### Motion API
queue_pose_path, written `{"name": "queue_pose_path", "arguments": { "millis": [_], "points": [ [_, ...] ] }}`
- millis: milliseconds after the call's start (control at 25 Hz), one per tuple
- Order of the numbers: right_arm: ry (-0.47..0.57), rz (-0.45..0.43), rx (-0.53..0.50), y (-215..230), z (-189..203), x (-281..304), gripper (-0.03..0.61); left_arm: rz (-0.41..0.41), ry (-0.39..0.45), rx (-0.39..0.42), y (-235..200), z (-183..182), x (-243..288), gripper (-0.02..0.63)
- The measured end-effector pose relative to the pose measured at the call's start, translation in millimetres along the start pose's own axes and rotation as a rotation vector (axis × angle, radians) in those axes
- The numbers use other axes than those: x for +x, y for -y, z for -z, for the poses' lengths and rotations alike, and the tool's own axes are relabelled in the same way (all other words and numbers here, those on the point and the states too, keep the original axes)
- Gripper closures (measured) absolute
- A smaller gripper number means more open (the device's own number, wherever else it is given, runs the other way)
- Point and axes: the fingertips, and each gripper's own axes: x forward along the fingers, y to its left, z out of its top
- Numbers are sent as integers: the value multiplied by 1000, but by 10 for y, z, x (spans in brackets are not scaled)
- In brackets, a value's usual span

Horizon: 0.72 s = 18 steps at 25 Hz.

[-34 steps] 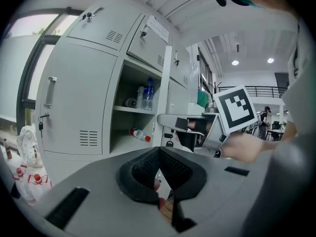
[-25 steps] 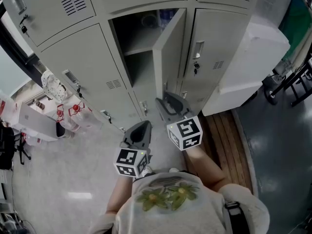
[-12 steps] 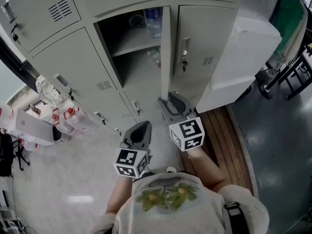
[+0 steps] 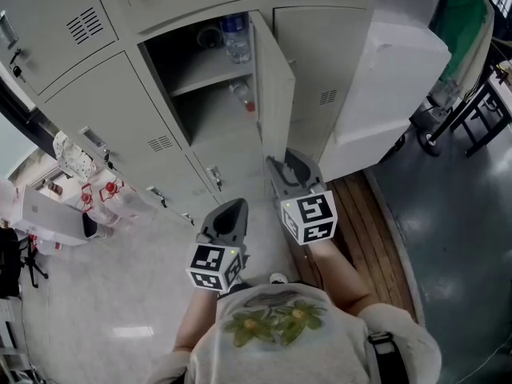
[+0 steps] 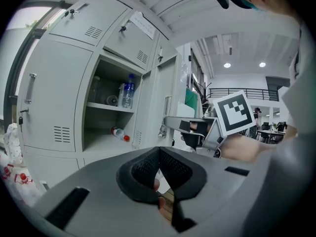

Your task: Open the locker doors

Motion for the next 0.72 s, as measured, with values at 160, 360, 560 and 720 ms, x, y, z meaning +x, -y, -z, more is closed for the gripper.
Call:
{"name": "queue_pose_path", "arguments": {
  "millis": [160, 360, 560, 720],
  "points": [
    [-2, 25, 2, 102, 28, -70, 436, 3, 8, 7, 55, -3, 39, 584],
    [-12, 65, 12, 214, 64, -130, 436, 12, 8, 12, 106, -12, 56, 584],
    [-15, 91, 23, 274, 90, -187, 436, 19, 0, 12, 122, 13, 65, 584],
    [8, 110, 33, 274, 44, -278, 436, 27, -3, 8, 125, 29, 77, 584]
  ]
}}
